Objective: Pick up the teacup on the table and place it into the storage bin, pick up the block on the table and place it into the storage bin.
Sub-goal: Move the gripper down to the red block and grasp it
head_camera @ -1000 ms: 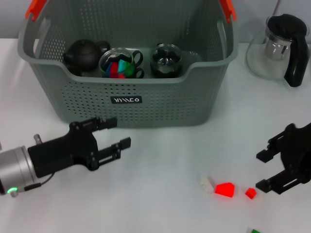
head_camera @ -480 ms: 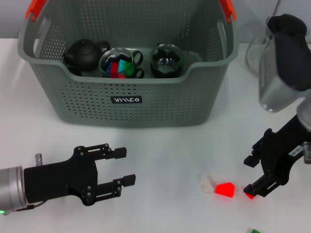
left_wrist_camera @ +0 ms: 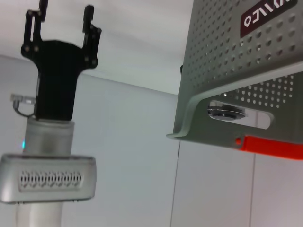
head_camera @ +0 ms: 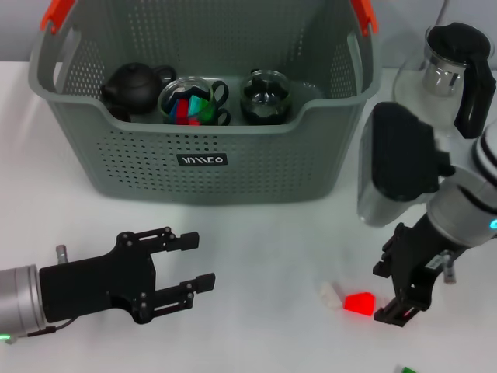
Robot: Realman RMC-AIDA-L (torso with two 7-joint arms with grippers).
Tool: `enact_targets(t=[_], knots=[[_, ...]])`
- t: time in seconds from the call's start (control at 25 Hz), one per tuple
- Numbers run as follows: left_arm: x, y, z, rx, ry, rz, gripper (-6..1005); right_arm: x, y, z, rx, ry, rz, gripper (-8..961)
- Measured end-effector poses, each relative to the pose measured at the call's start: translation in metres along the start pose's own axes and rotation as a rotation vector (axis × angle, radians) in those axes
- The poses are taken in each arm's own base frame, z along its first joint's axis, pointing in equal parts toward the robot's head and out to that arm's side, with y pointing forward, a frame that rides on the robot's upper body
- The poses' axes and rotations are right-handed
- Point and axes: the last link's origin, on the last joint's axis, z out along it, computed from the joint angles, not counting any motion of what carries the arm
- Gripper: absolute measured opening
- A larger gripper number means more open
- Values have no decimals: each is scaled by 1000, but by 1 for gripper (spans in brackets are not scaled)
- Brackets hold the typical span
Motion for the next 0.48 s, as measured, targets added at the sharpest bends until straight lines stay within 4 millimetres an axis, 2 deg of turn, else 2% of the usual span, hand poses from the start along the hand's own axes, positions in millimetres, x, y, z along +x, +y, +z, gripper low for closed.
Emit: enact_targets(t=[0.48], knots=[[0, -1, -2, 22, 11, -7, 629, -8, 7, 23, 37, 48, -20, 704]])
